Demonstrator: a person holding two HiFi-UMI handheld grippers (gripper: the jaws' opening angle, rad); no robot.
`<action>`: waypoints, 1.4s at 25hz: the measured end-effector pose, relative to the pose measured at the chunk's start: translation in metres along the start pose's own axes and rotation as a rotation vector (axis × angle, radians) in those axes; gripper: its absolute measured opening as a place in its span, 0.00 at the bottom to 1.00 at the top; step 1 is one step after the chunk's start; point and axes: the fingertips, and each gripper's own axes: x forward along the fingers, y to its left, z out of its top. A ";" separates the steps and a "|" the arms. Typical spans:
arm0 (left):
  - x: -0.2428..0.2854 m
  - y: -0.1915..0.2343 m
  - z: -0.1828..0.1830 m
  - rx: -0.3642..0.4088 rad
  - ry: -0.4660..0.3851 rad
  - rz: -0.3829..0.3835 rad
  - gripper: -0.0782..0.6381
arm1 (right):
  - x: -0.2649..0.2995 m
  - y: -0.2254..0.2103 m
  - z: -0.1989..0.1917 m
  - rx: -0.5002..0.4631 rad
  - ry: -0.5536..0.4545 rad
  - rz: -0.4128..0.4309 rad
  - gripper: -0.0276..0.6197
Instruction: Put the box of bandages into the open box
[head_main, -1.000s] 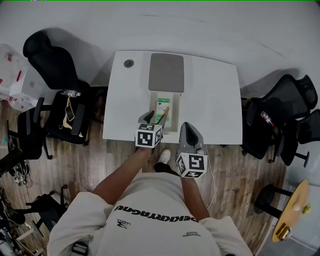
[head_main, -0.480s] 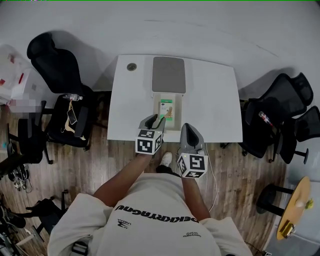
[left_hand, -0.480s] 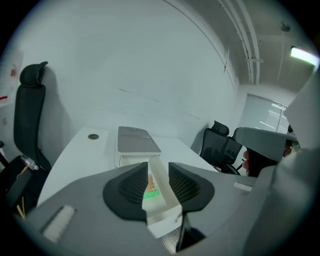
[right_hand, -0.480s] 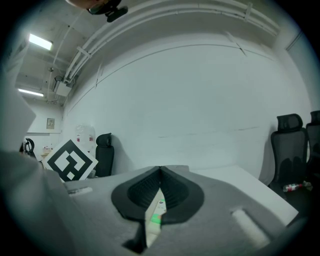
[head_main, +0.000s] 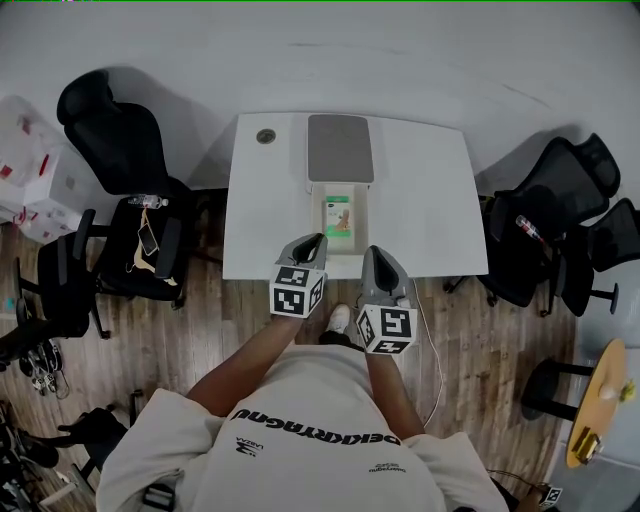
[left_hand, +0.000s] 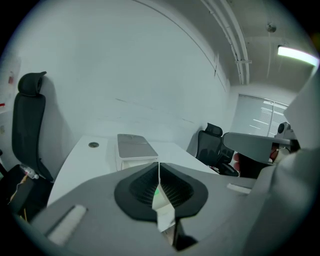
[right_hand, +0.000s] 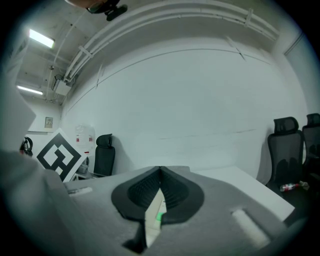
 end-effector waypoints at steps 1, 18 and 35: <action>-0.003 0.000 0.001 0.003 -0.005 -0.003 0.11 | -0.002 0.002 0.000 0.000 -0.001 -0.003 0.04; -0.067 -0.017 -0.001 0.166 -0.094 -0.145 0.11 | -0.035 0.050 -0.005 0.023 -0.045 -0.065 0.04; -0.107 -0.035 0.015 0.221 -0.223 -0.139 0.10 | -0.058 0.059 0.002 0.004 -0.044 -0.096 0.04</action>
